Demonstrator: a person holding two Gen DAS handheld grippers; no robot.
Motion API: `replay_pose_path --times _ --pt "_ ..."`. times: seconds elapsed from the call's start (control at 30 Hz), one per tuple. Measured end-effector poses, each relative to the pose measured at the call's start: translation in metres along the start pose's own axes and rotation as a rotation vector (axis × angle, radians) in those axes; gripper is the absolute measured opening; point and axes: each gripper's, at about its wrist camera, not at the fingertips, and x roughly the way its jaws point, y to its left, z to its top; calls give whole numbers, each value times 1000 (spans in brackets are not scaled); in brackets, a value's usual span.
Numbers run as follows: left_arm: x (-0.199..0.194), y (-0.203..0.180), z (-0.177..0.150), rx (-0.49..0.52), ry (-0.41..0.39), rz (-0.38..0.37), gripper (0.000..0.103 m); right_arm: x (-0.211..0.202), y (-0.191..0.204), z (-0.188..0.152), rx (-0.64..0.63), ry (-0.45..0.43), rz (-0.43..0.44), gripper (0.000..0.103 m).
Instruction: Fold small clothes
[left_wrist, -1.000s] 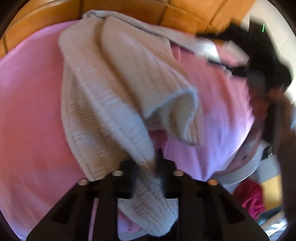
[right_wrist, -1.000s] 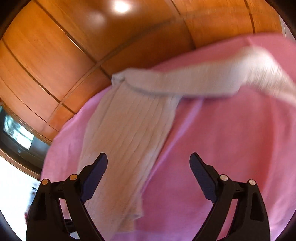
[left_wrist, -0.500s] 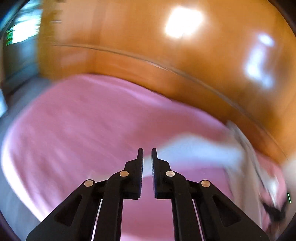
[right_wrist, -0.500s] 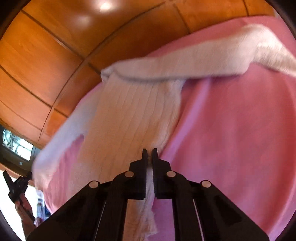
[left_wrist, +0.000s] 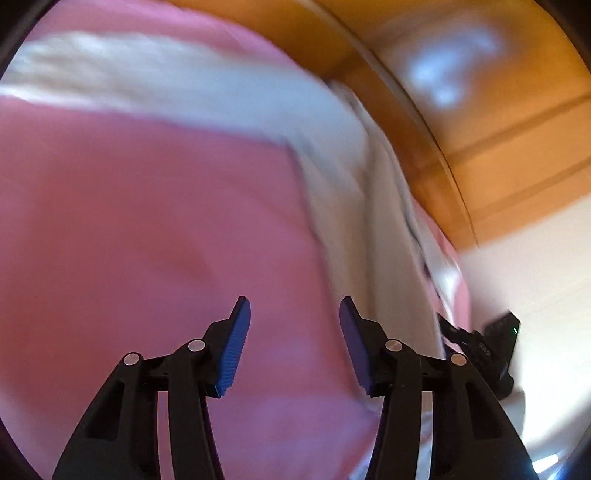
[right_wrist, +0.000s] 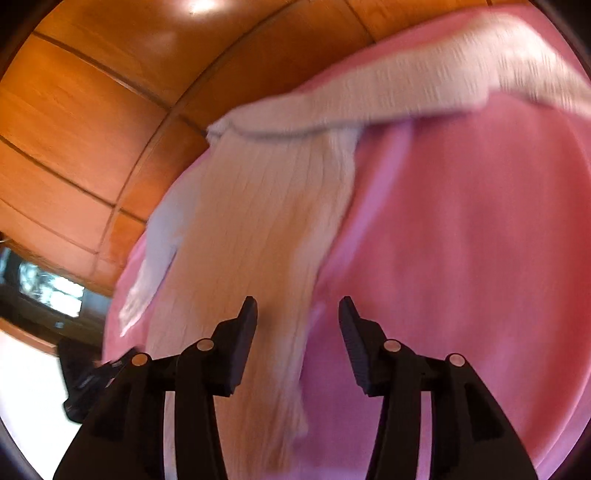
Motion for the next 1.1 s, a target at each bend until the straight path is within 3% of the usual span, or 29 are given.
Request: replay_pose_path --times 0.1,0.17,0.2,0.23,0.33,0.47,0.67,0.73,0.8,0.9,0.97,1.0,1.07,1.1 --pt "38 -21 -6 27 60 -28 50 1 0 -23 18 41 94 43" --pt "50 -33 -8 55 52 -23 48 3 4 -29 8 38 109 28" --pt "55 -37 -8 68 53 -20 39 5 8 -31 -15 31 86 23" --pt "58 -42 -7 83 81 -29 8 7 12 -31 -30 28 68 18" --pt "42 -56 1 128 58 -23 4 -3 29 -22 -104 5 37 15" --pt "-17 -64 12 182 -20 -58 3 -30 61 -9 -233 -41 2 8" --pt "-125 -78 29 239 -116 -120 3 -102 89 -15 -278 -122 101 6" --pt "-174 -73 31 258 -142 -101 3 -124 92 -26 -281 -132 140 5" --pt "-198 -68 29 256 -148 -83 3 -139 91 -37 -270 -148 159 3" --pt "-198 -49 22 232 -112 9 3 -136 70 -53 -226 -134 65 0" --pt "-175 -10 10 128 -46 72 5 -115 45 -66 -183 -72 -28 0" --pt "-164 1 6 100 -22 83 8 -106 37 -72 -171 -42 -72 0" --pt "-143 42 -7 6 9 134 41 -87 17 -80 -116 2 -126 4" --pt "-139 56 -13 -39 -2 142 45 -81 10 -81 -90 3 -142 5"
